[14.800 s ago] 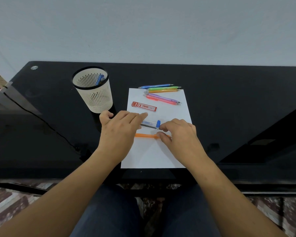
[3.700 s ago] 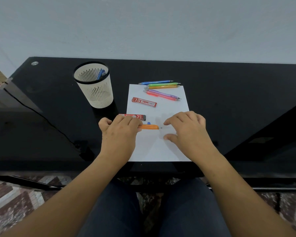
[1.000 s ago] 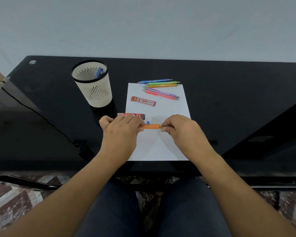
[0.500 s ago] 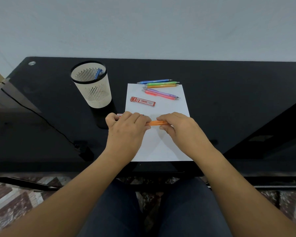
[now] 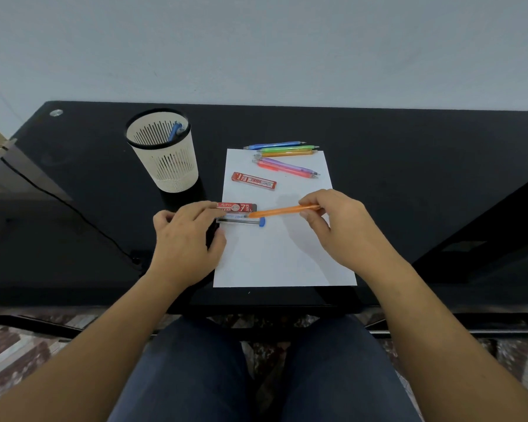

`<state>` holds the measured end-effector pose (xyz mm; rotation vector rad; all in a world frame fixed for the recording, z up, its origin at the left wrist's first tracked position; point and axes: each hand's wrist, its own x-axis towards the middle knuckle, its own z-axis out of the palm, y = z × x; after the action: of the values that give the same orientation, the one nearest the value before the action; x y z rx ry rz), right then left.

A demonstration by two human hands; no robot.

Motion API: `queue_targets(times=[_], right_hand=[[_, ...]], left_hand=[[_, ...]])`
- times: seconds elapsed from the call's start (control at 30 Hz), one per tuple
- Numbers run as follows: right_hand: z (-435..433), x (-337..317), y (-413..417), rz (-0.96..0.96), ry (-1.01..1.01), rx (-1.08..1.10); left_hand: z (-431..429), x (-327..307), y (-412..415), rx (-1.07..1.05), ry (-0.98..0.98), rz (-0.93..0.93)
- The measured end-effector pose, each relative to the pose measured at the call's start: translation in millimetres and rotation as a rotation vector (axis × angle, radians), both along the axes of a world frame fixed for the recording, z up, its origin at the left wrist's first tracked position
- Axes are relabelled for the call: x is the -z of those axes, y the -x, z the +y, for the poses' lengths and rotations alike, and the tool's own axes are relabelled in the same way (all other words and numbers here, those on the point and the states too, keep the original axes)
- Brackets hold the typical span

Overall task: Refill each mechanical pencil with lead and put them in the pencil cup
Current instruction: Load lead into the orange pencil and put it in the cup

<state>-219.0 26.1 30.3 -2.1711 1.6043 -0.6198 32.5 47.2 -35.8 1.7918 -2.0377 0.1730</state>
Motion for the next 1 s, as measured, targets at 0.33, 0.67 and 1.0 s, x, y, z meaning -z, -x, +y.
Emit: queue_targets(times=[0.33,0.67,1.0], right_hand=[[-0.2,-6.5,3.6,-0.206,0.035,0.057],[-20.2,-17.5,-12.1,-0.537,-0.053,0.111],[-26.2,-21.8,-21.0,-0.393,-0.025,0.143]], left_hand=[[-5.4,5.9,-1.1,0.003,-0.046,0.106],[-8.5,8.6,-4.1,0.088,-0.028,0.204],[-9.5,9.9,-4.4,0.091,-0.028,0.206]])
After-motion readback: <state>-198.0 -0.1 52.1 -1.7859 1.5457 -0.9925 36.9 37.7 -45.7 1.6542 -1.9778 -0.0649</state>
